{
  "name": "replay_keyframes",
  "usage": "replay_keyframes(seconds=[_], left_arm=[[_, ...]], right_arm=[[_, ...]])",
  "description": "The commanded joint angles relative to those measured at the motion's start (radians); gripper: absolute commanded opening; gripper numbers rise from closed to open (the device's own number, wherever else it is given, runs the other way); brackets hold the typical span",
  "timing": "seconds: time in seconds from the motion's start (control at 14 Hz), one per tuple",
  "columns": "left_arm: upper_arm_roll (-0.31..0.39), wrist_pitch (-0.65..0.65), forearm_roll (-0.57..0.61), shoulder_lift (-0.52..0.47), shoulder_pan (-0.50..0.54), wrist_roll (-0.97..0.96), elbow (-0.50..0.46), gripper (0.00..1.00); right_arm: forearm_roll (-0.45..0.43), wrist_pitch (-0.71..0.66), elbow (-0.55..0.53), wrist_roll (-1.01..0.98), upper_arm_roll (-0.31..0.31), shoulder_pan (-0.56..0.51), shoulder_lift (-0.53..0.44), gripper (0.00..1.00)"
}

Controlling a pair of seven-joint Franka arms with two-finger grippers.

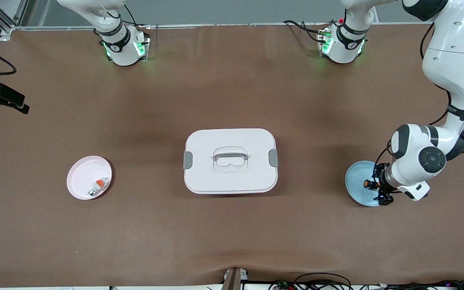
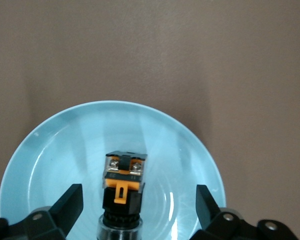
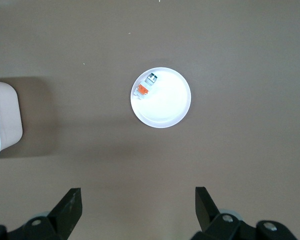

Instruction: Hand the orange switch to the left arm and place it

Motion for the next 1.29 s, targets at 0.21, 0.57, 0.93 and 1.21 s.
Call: replay_keyframes(seconds=[0.21,0.57,0.93,1.21], left_arm=[[0.008,-0.064,0.022,-0.092,-0.006,0.056,-0.009,1.00],[0.051,-0.180,-0.033,-0.224,-0.003,0.501,-0.062,1.00],[0.097,-0.194,-0.119,-0.297,-0.001,0.999,-0.076,1.00],[0.097,-0.234,-0.192,-0.371,0.000,1.219,-0.082,1.00]], right_arm=[[-0.012,0.003,-0.013,-0.015,0.020,-0.029,-0.026,1.00],[-0.006,0.003,-0.021,-0.011,0.018,-0.031,-0.029,1.00],[-0.006,0.000,-0.019,-0.006,0.018,-0.031,-0.027,1.00],[-0.006,-0.008,-0.018,-0.003,0.017,-0.034,-0.026,1.00]])
